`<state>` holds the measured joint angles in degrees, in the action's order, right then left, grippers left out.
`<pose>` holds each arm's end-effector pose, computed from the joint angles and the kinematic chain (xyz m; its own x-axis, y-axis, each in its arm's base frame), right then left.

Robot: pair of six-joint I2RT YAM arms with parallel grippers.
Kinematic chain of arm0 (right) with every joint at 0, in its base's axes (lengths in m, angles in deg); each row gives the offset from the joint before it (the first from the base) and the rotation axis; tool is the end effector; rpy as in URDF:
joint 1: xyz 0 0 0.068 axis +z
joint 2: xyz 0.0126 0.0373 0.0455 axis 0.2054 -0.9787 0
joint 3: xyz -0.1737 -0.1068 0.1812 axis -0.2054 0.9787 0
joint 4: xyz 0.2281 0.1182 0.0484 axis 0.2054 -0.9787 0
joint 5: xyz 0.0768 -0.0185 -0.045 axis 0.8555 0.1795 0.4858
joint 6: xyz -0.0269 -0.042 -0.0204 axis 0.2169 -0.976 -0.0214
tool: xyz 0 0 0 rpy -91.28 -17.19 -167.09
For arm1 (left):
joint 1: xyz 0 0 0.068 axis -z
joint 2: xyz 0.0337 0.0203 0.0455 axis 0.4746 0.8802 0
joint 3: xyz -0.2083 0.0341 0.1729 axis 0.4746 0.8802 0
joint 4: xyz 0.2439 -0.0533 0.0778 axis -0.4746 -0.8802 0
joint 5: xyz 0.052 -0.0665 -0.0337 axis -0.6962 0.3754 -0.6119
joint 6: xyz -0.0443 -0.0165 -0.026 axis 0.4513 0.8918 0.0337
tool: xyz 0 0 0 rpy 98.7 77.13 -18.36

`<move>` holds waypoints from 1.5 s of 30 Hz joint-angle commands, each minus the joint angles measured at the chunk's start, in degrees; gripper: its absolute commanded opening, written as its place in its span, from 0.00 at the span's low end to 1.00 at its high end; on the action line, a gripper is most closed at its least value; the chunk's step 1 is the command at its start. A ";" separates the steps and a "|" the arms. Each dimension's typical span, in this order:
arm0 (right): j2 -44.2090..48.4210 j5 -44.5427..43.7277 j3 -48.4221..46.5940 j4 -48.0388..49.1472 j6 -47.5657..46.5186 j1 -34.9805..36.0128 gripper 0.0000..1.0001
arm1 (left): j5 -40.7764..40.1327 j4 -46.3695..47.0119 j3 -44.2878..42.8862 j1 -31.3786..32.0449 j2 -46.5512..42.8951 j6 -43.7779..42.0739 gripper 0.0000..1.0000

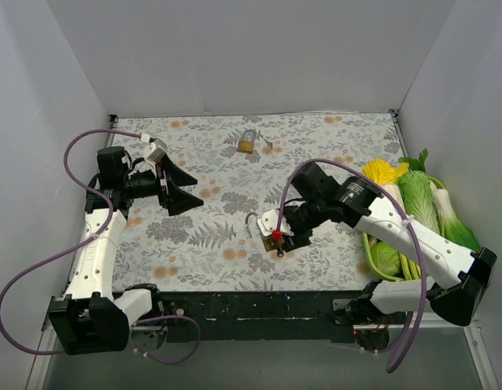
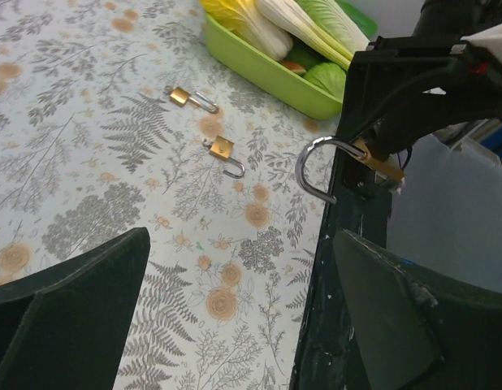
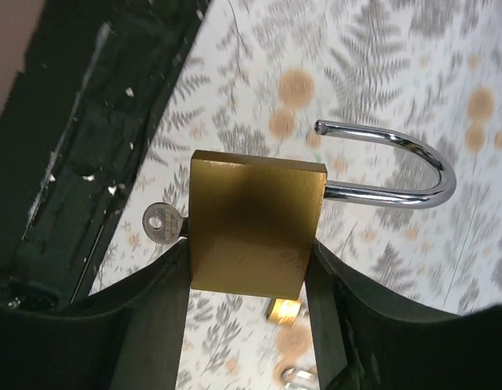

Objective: Lock with the key
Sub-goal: Pick up the lock from the center of the board.

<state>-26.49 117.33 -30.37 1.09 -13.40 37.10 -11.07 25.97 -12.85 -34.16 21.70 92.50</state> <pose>0.1392 0.1859 0.3392 0.4484 -0.6375 -0.6265 -0.8929 -0.3510 -0.2819 0.2173 -0.0126 0.3405 -0.8625 -0.1965 -0.4663 0.4156 0.2506 -0.8743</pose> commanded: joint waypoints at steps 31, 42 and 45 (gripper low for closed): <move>-10.57 10.56 -16.16 -10.18 -26.12 13.89 0.01 | -12.94 -33.65 -6.12 40.88 6.21 -55.83 0.53; -14.18 12.22 -19.68 -13.43 -24.63 13.98 0.01 | -14.53 -32.35 -7.08 43.44 6.65 -55.05 0.08; -14.53 12.32 -20.03 -12.04 -21.57 13.89 0.01 | -14.35 -27.35 -6.30 43.53 5.07 -48.12 0.00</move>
<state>-41.46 124.15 -46.30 -12.63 -38.01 50.43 -25.78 -7.98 -17.64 9.34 28.94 38.10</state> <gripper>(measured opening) 0.597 0.082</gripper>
